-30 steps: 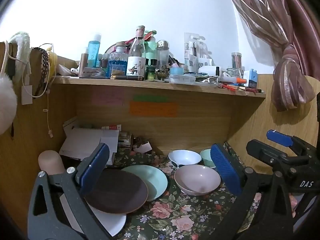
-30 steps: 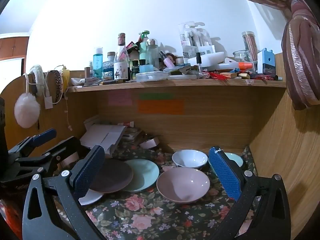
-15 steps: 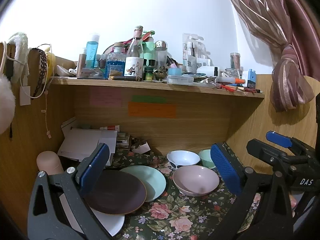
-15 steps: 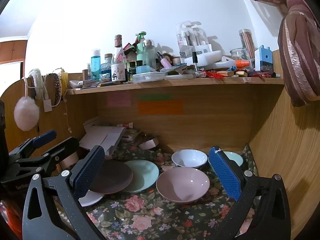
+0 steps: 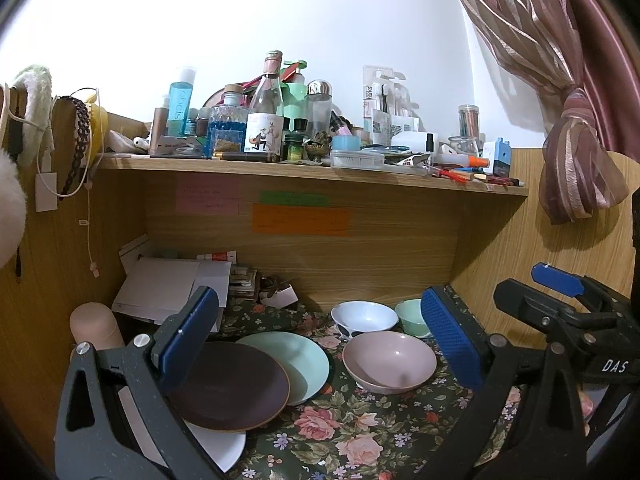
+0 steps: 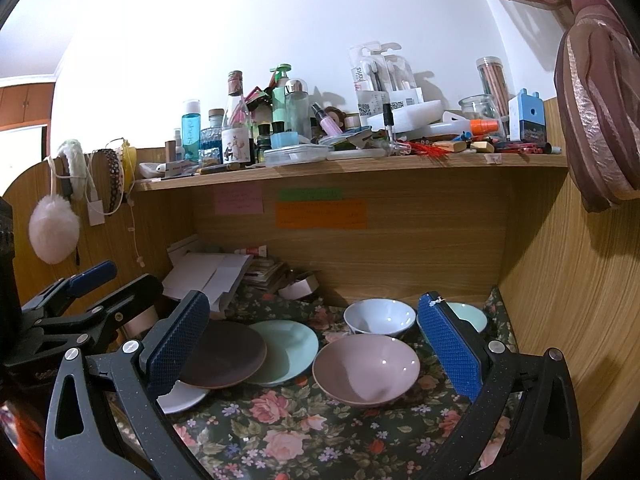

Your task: Organize plates and bowls

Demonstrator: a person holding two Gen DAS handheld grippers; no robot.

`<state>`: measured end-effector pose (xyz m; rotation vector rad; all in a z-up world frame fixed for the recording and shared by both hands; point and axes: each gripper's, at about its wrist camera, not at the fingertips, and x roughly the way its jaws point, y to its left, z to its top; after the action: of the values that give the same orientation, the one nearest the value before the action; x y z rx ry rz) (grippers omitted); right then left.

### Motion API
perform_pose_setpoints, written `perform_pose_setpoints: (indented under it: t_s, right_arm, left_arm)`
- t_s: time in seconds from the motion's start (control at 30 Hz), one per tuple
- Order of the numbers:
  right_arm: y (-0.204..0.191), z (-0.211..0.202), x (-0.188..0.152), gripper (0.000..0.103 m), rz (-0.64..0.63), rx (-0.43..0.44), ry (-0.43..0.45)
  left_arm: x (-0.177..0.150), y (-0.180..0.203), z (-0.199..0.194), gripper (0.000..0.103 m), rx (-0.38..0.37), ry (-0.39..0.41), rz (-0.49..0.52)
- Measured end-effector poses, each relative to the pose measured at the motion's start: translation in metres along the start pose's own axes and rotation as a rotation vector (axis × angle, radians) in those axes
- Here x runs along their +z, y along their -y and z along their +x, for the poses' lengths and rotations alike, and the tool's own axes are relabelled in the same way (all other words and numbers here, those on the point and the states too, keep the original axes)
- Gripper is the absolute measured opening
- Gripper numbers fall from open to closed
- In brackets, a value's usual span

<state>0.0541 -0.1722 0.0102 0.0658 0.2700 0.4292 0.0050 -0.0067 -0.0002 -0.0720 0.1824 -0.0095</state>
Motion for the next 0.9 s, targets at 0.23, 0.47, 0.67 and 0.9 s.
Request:
perform_pose_setpoints:
  t_s: [0.23, 0.47, 0.67, 0.9]
  right_arm:
    - [0.0000, -0.0010, -0.0003, 0.103, 0.000, 0.002, 0.006]
    - [-0.0012, -0.0012, 0.0004, 0.103, -0.003, 0.000, 0.009]
    - [-0.0003, -0.0012, -0.0001, 0.103, -0.001, 0.000, 0.008]
    - [-0.0007, -0.0006, 0.0000, 0.103, -0.001, 0.000, 0.008]
  left_arm:
    - [0.0006, 0.0019, 0.0009, 0.103, -0.005, -0.001, 0.001]
    - [0.0026, 0.0035, 0.0040, 0.103, -0.009, -0.001, 0.001]
    - [0.0025, 0.0026, 0.0037, 0.103, -0.009, -0.002, -0.002]
    - [0.0021, 0.0027, 0.0037, 0.103, -0.009, -0.001, -0.001]
